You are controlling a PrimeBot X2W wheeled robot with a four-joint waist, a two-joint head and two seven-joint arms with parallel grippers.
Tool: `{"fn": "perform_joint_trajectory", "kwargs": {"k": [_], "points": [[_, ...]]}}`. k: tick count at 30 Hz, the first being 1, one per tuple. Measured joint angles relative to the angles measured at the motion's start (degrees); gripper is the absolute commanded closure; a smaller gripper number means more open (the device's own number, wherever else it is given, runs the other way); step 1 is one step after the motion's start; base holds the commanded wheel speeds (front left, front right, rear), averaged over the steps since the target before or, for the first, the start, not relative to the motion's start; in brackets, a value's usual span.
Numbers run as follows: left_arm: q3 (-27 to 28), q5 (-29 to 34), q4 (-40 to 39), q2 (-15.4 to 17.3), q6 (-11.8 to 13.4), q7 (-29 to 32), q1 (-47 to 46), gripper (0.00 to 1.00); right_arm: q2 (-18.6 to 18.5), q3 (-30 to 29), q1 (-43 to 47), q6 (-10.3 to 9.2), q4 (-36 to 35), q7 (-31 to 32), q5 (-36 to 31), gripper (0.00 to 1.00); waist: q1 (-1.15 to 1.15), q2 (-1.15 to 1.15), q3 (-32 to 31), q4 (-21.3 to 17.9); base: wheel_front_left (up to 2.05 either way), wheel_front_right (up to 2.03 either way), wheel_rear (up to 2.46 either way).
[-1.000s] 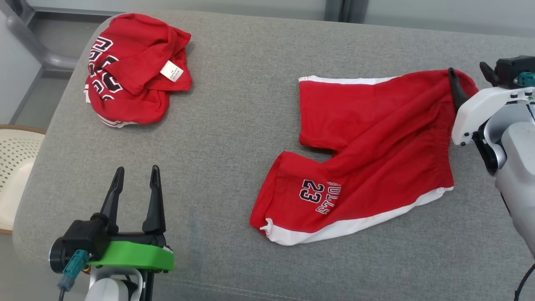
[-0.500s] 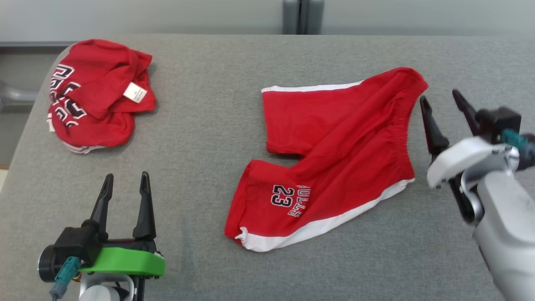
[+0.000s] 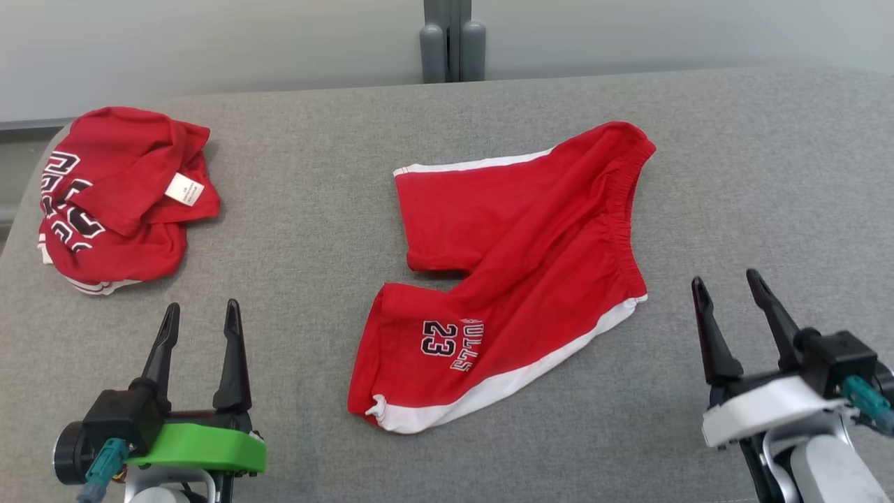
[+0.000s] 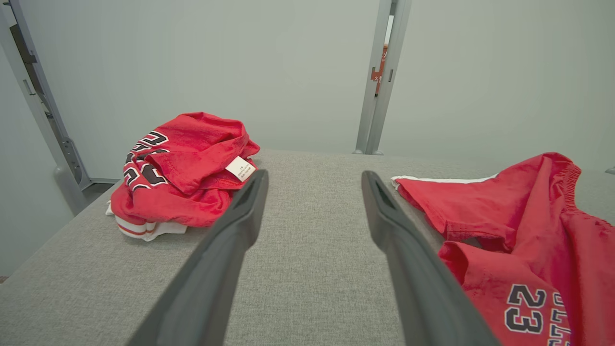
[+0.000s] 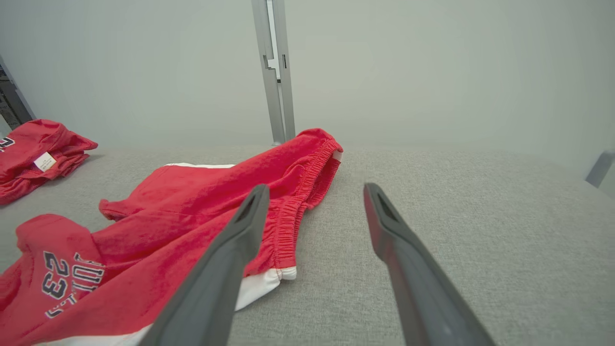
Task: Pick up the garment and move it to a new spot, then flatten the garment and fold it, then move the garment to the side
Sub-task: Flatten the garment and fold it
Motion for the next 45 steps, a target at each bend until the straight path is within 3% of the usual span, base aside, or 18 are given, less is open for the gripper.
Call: {"fn": "perform_joint_trajectory", "kwargs": {"k": [13, 45], "points": [[1.2, 0.01, 1.27, 0.76, 0.0, 0.0, 2.03, 0.0, 2.68, -0.87, 7.86, 0.0, -6.98, 0.0, -3.12, 0.0, 0.0, 0.0, -2.31, -0.48, 0.0, 0.0, 0.0], [1.62, 0.83, 2.77, 0.92, 0.0, 0.0, 2.84, 0.0, 3.08, 0.09, 8.55, 0.0, -5.79, 0.0, -3.64, 0.0, 0.0, 0.0, -3.75, -0.18, 0.0, 0.0, 0.0]]}}
